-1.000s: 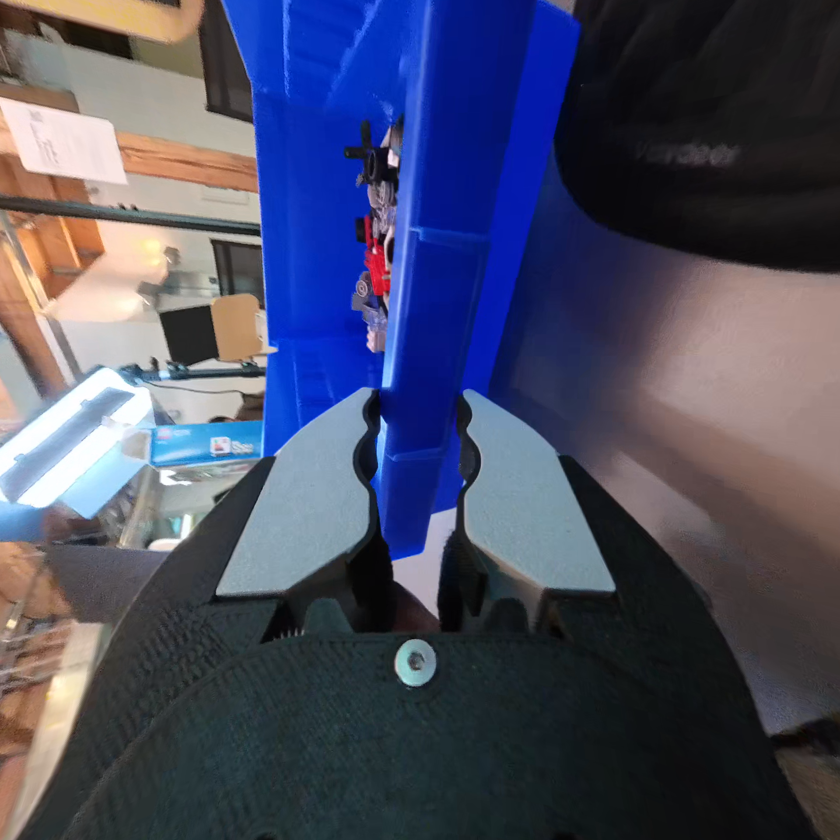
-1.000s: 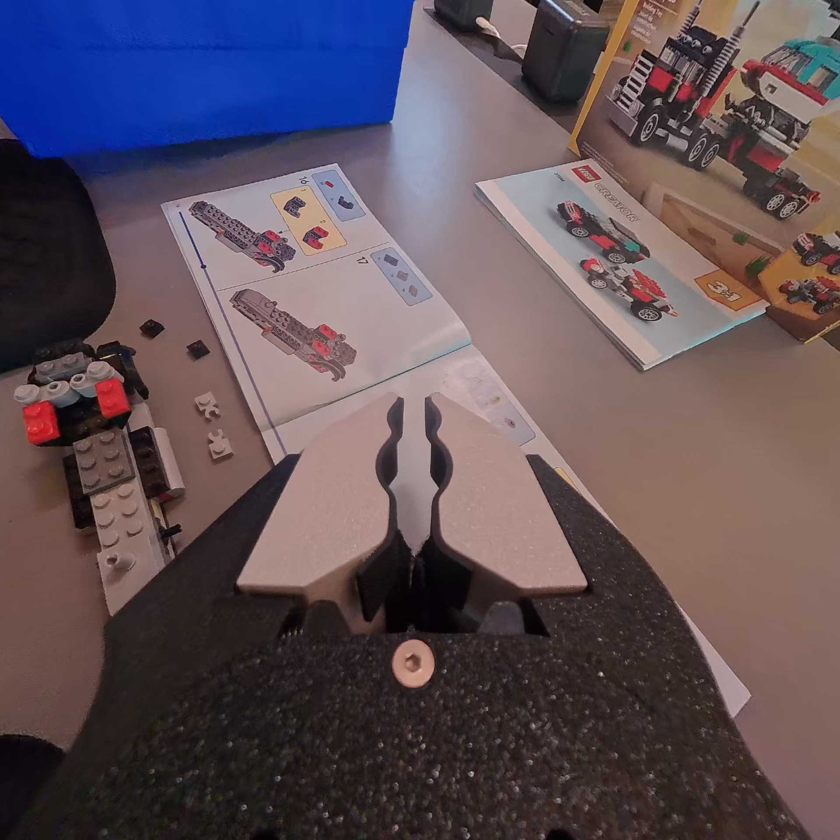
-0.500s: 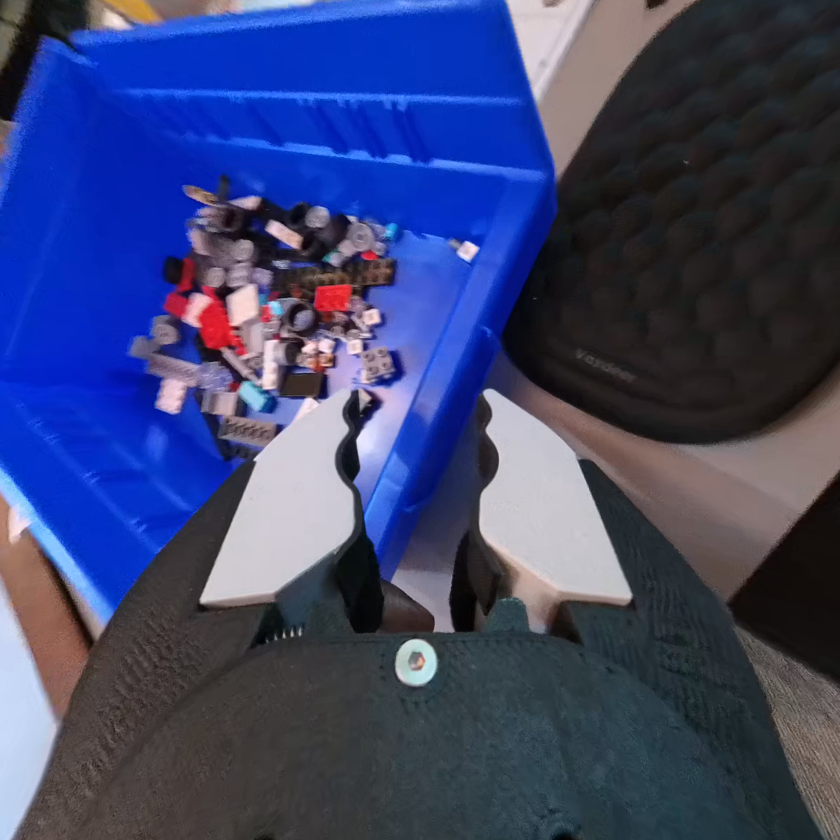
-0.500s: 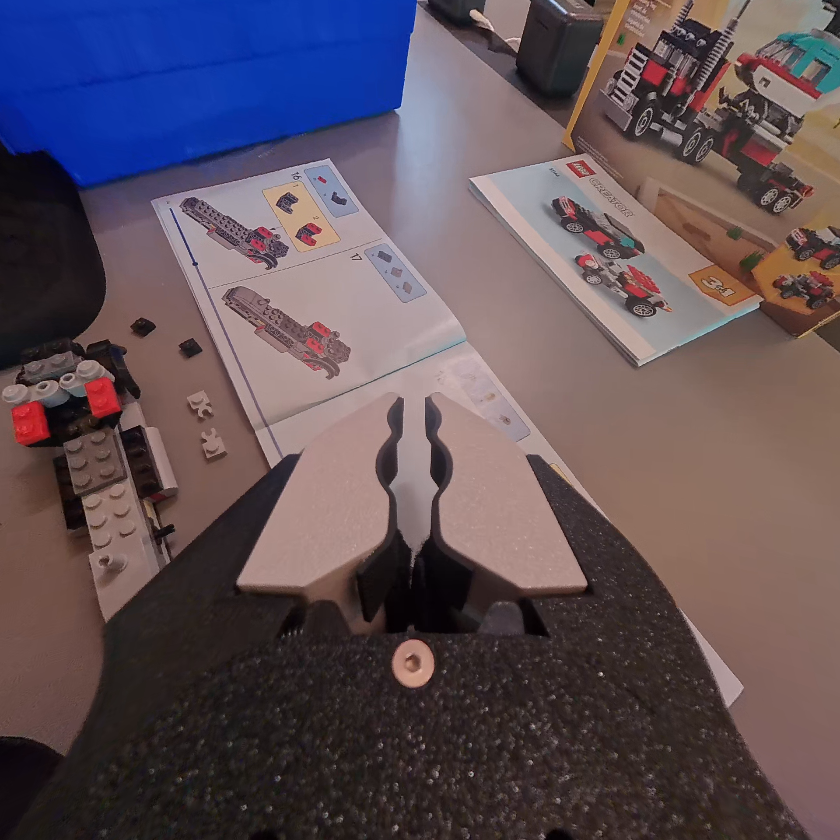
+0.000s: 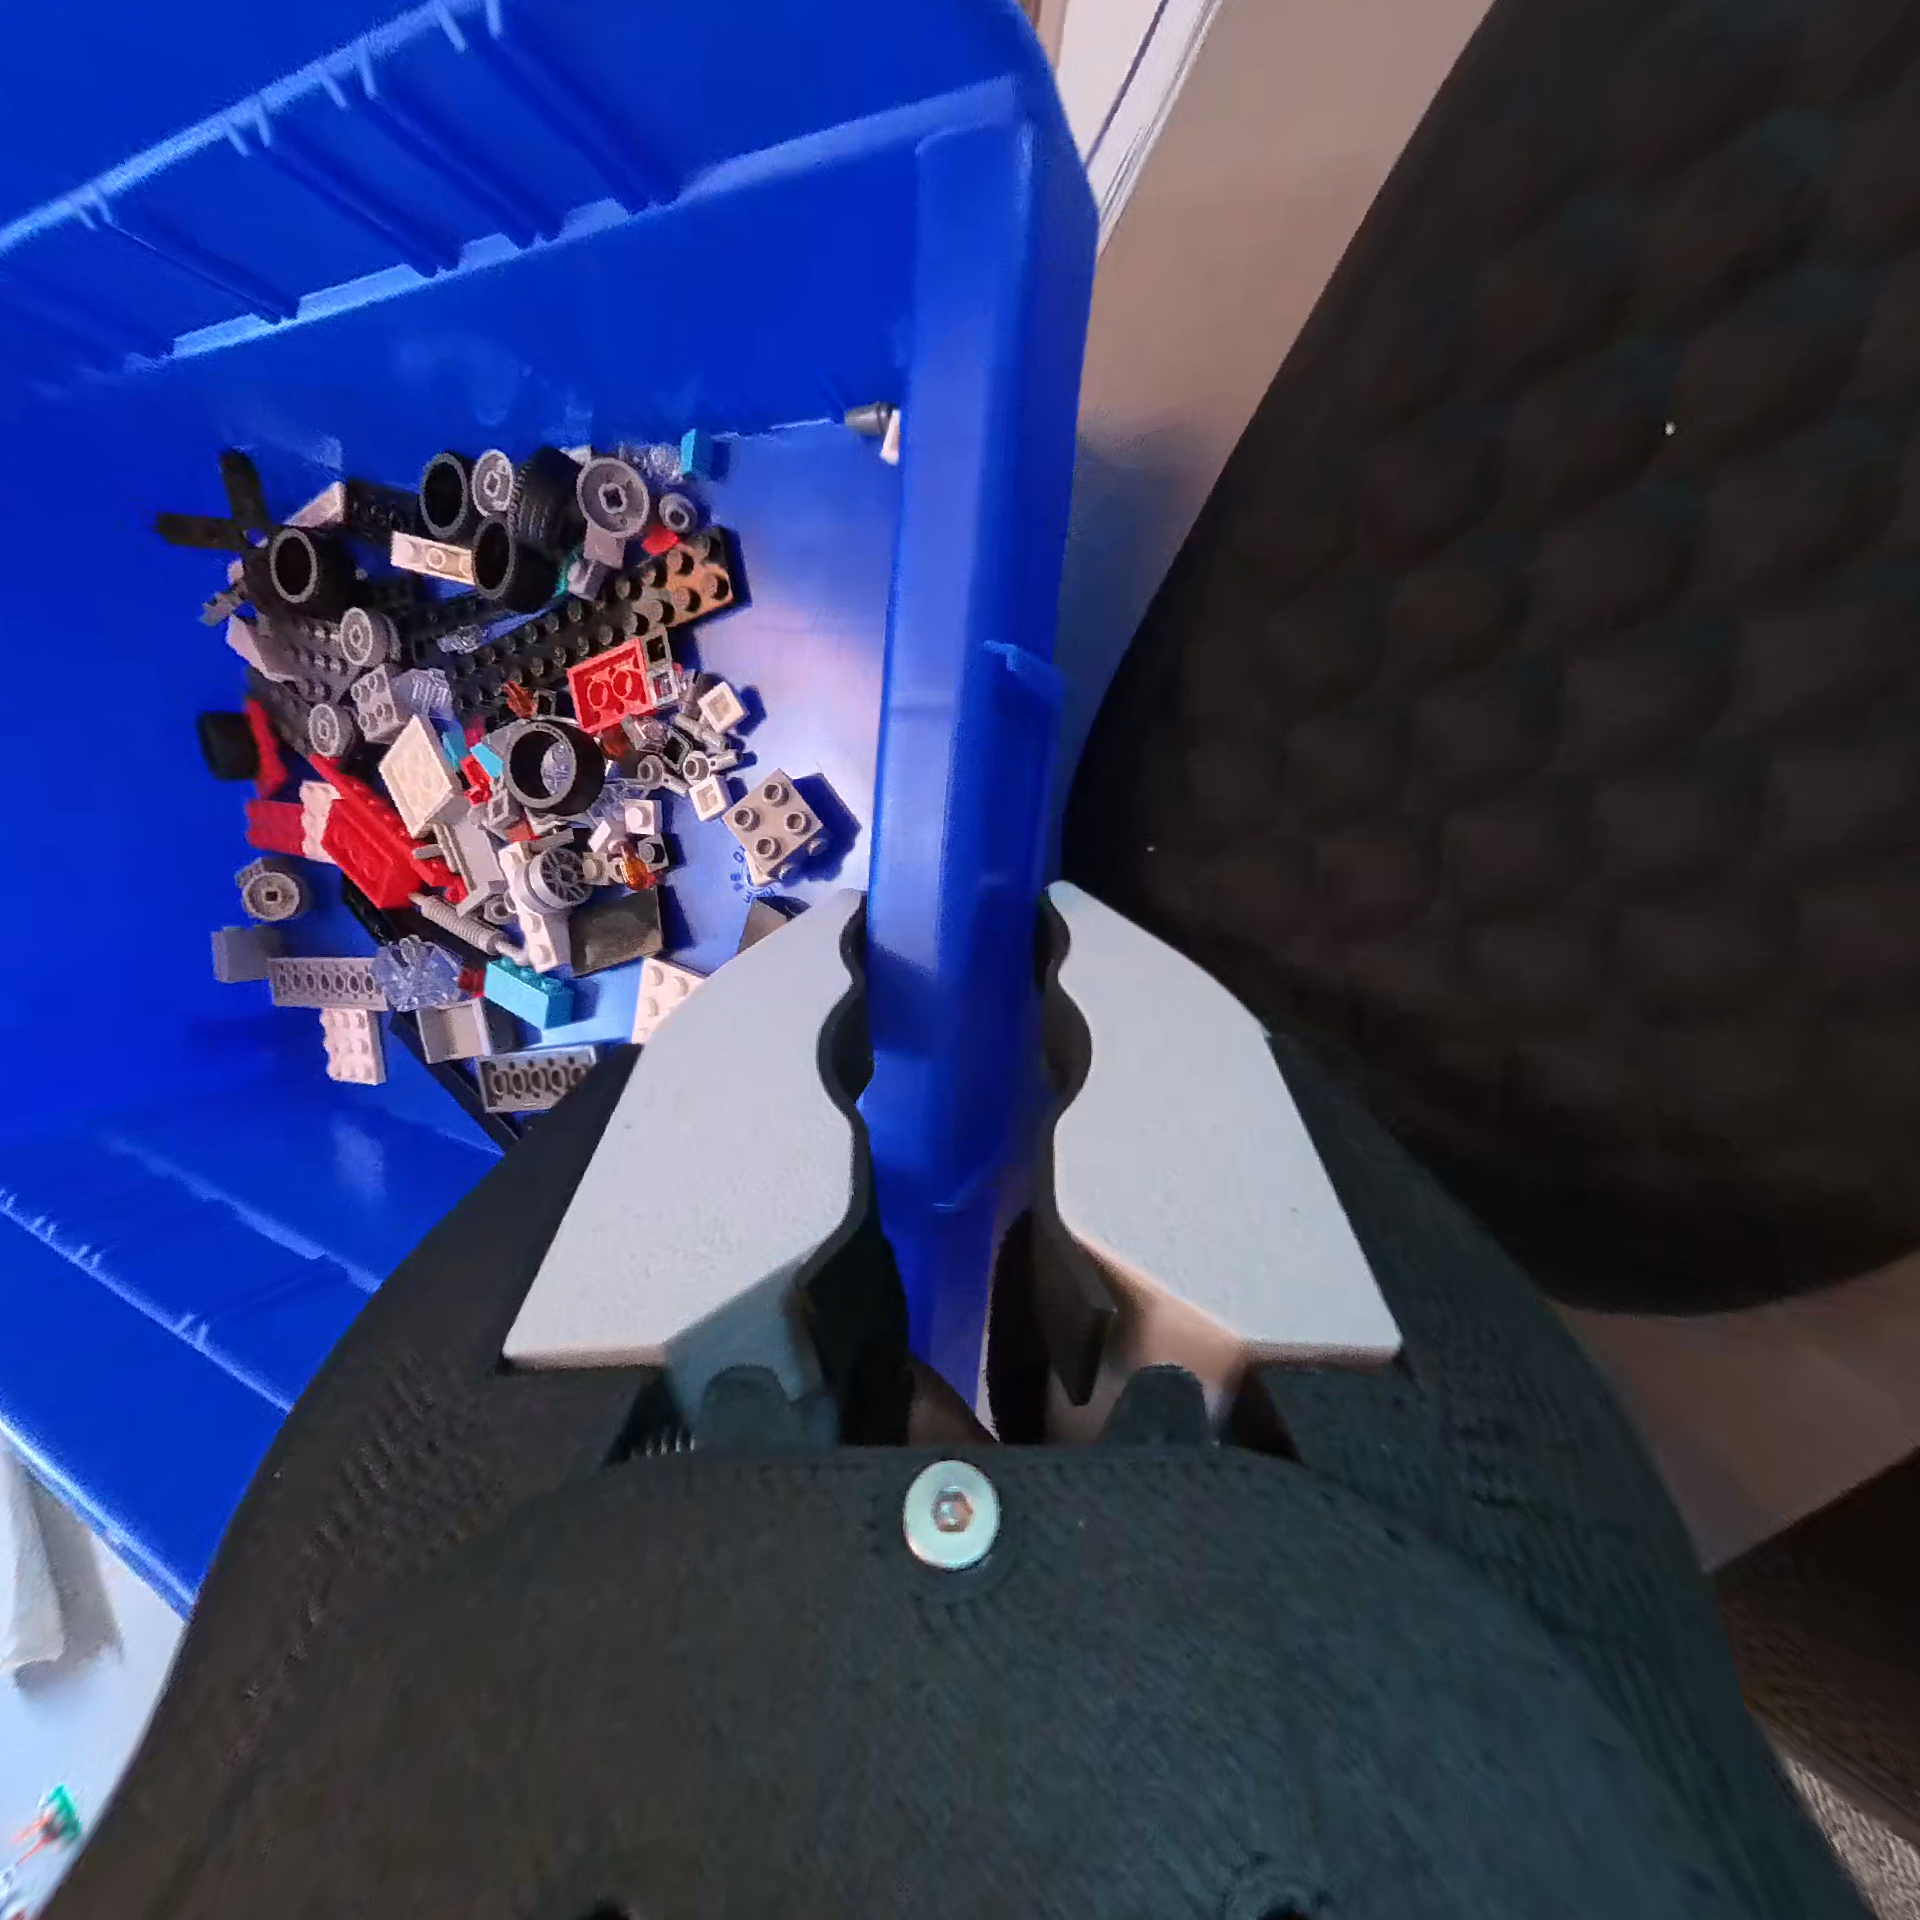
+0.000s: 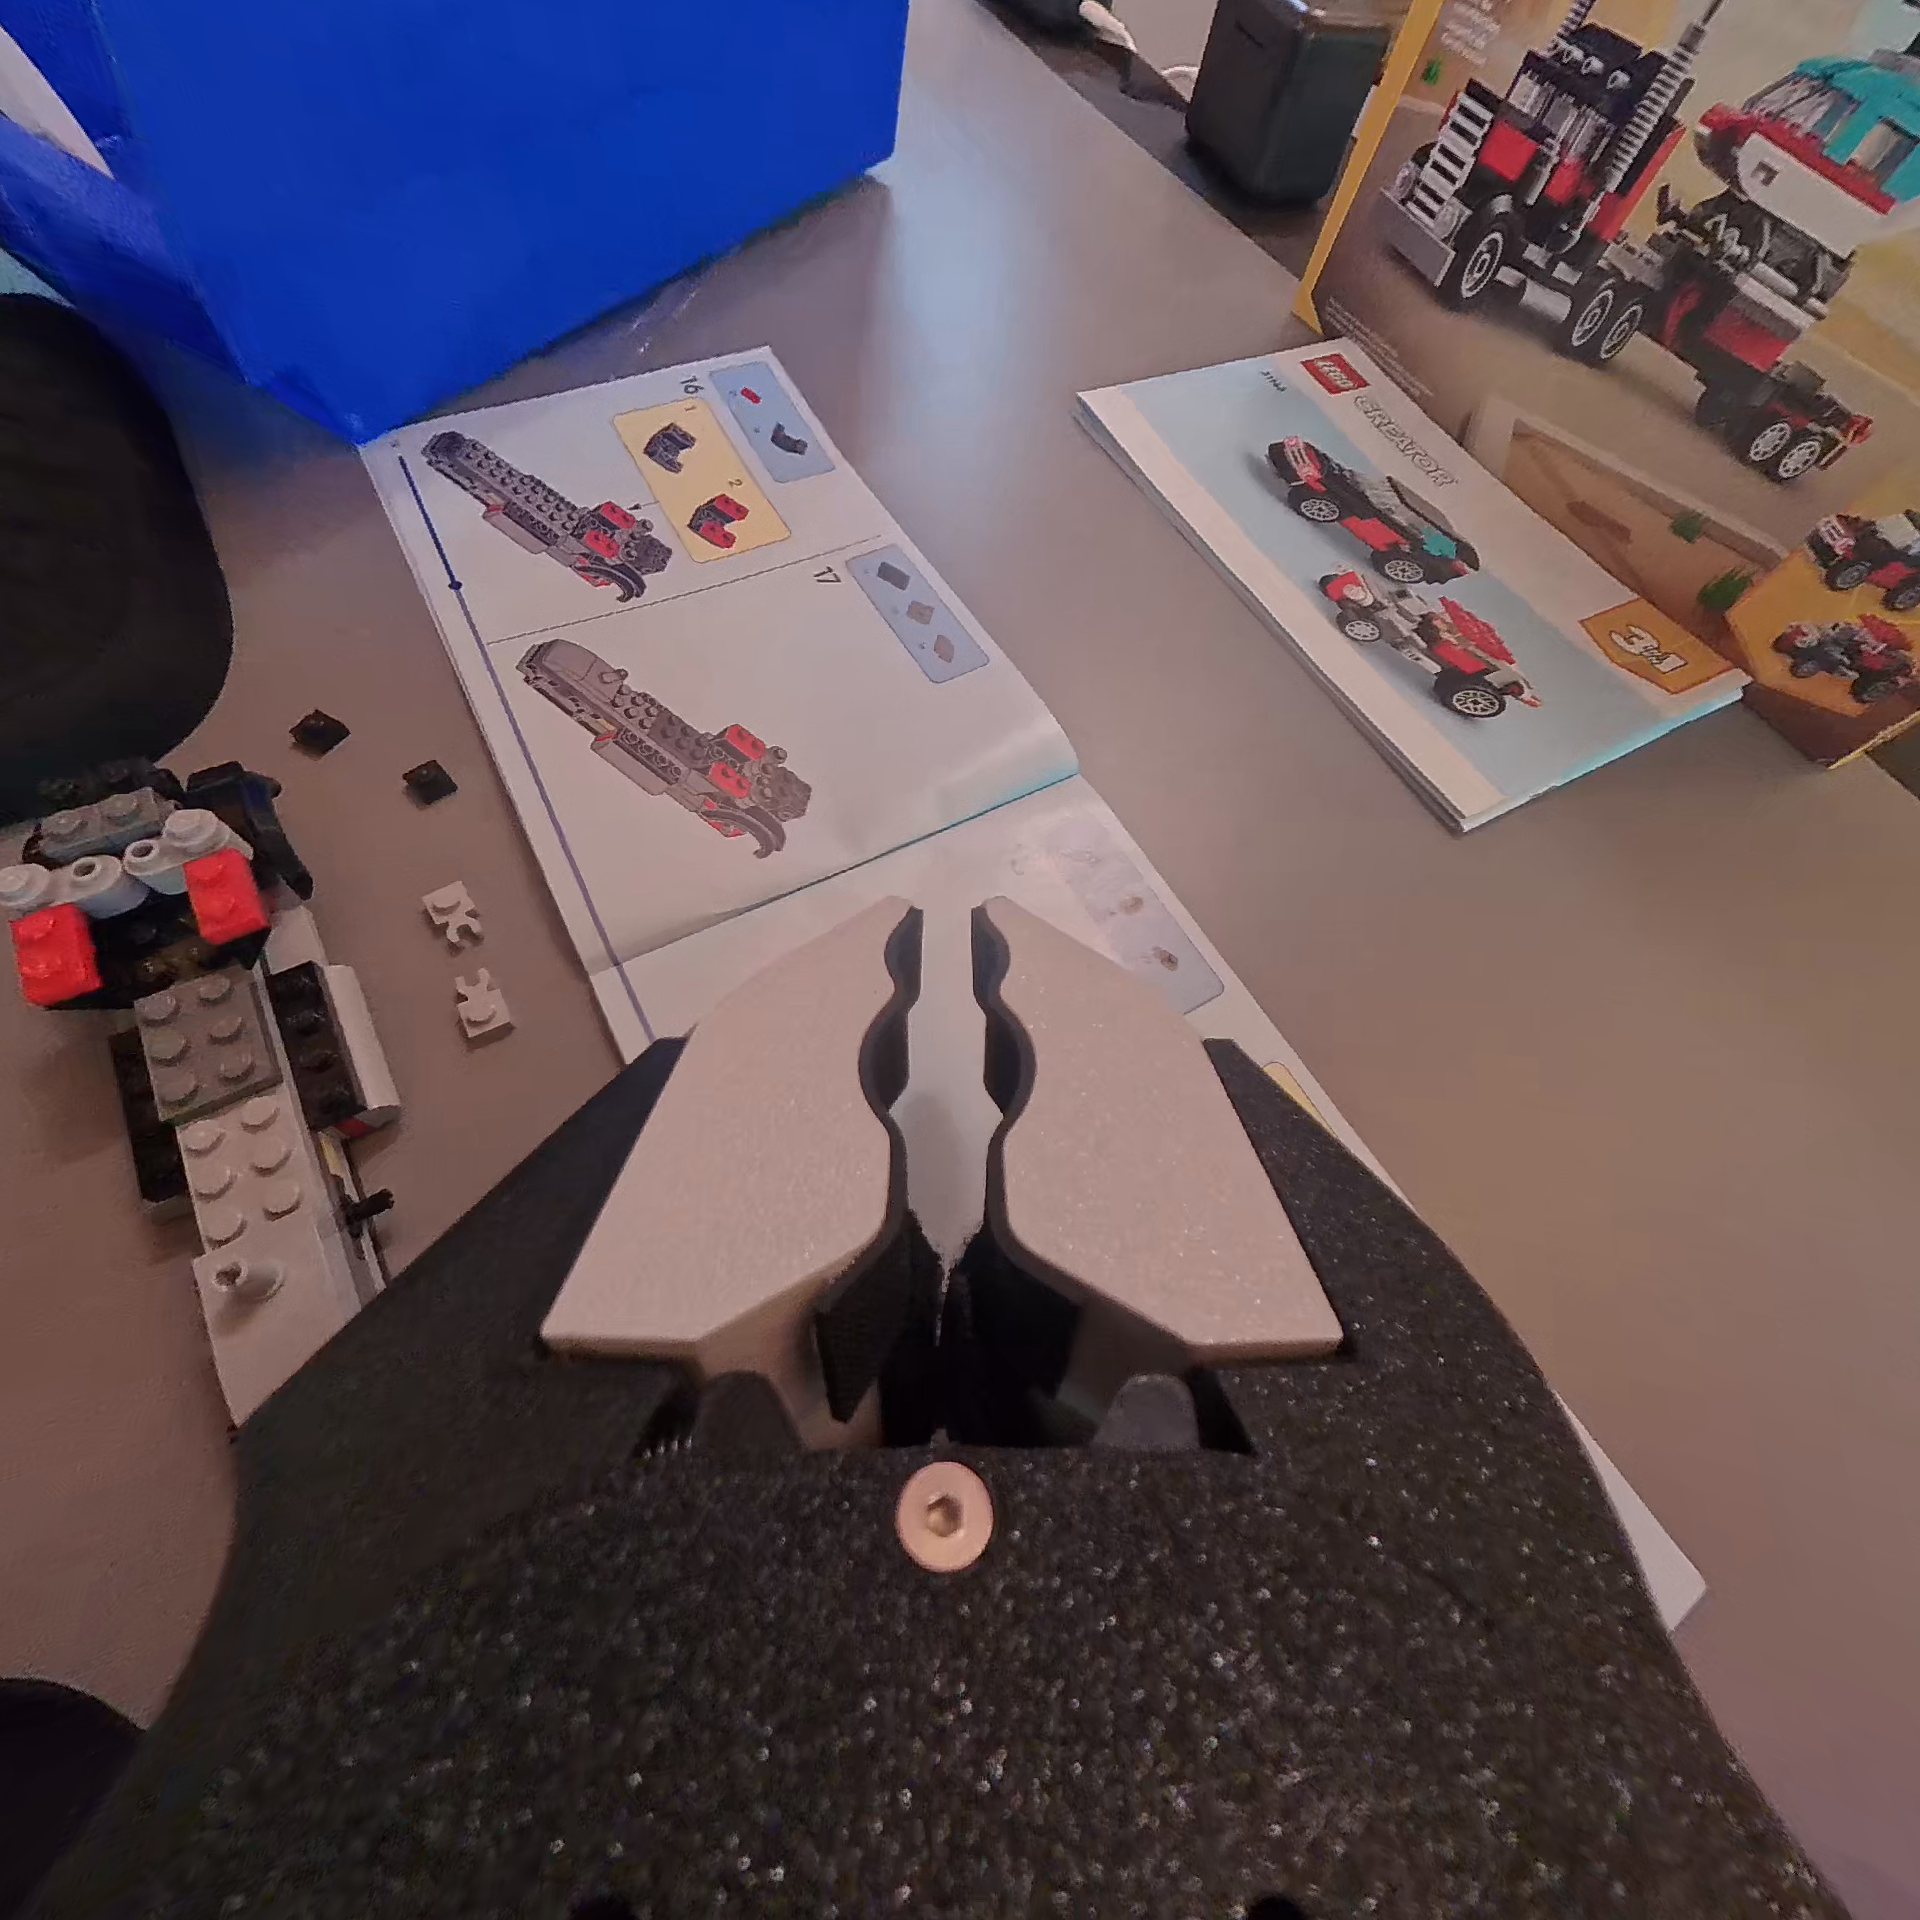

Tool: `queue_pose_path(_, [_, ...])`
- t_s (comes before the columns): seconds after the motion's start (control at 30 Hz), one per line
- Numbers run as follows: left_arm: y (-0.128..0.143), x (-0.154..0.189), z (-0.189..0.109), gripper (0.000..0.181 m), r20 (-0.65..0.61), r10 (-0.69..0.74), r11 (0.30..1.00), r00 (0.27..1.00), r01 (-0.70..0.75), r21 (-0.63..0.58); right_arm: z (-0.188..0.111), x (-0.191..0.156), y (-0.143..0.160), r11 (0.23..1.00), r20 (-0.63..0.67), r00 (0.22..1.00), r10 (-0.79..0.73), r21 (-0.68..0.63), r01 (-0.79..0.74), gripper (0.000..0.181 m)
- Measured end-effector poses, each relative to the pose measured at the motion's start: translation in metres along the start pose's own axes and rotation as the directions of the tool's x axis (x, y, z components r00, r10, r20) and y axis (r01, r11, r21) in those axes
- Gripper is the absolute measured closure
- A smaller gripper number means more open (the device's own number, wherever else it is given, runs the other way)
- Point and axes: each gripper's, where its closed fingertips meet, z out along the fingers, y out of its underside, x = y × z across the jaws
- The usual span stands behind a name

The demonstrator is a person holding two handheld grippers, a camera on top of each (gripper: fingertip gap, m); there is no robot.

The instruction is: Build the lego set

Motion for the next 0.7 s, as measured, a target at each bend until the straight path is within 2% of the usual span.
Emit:
queue_pose_path(0.33, [-0.0021, 0.0000, -0.0004, 0.152, 0.116, 0.040, 0.998, 0.992, -0.045, 0.033, 0.0025, -0.0017, 0.0012, 1.000, 0.002, 1.000, -0.005, -0.010, 0.005, 0.172])
queue_pose_path(0.7, [-0.0036, -0.0004, -0.0054, 0.152, 0.341, 0.059, 0.993, 0.938, -0.090, 0.074, 0.0071, -0.0039, 0.0044, 1.000, 0.013, 1.000, -0.004, -0.023, 0.004, 0.172])
